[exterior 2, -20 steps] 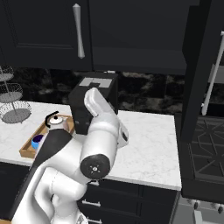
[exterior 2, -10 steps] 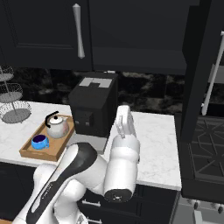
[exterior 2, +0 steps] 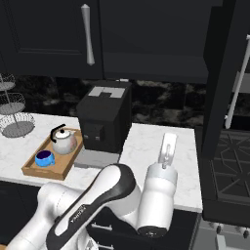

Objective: Pick the kettle from the counter and place it on the tray. Then pick the mug from the cabinet and place it on the tray. Then close the cabinet doors.

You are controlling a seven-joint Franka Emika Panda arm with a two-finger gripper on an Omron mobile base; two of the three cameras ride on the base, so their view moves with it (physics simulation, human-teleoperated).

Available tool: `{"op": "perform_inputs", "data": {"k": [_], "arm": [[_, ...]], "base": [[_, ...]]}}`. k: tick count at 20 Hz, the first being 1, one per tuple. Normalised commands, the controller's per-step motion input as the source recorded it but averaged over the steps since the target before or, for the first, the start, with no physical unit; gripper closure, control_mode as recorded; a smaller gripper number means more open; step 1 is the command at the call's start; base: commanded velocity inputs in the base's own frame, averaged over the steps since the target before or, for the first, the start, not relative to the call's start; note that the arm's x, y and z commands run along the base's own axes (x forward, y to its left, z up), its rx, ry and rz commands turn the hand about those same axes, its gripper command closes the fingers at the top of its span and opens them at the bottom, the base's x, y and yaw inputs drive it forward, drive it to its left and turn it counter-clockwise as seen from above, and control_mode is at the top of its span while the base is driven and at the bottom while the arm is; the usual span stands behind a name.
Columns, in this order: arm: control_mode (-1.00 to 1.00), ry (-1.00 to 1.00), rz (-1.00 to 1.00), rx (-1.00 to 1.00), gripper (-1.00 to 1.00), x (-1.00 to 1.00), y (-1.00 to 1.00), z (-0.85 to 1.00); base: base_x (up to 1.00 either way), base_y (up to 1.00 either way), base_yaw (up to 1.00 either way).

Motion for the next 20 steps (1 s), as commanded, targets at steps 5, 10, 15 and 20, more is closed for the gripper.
{"op": "perform_inputs", "data": {"k": [5,10,15,20], "arm": [[-1.0,0.0,0.0,0.18,1.0,0.0,-0.52,-0.05],[-1.0,0.0,0.0,0.22,1.0,-0.05,-0.43,-0.05],[-1.0,0.0,0.06,0.26,1.0,0.0,-0.28,-0.28],[-1.0,-0.1,0.12,0.26,1.0,0.0,-0.24,-0.11]], "base": [[0.0,0.0,0.0],[0.0,0.0,0.0],[0.0,0.0,0.0],[0.0,0.0,0.0]]}}
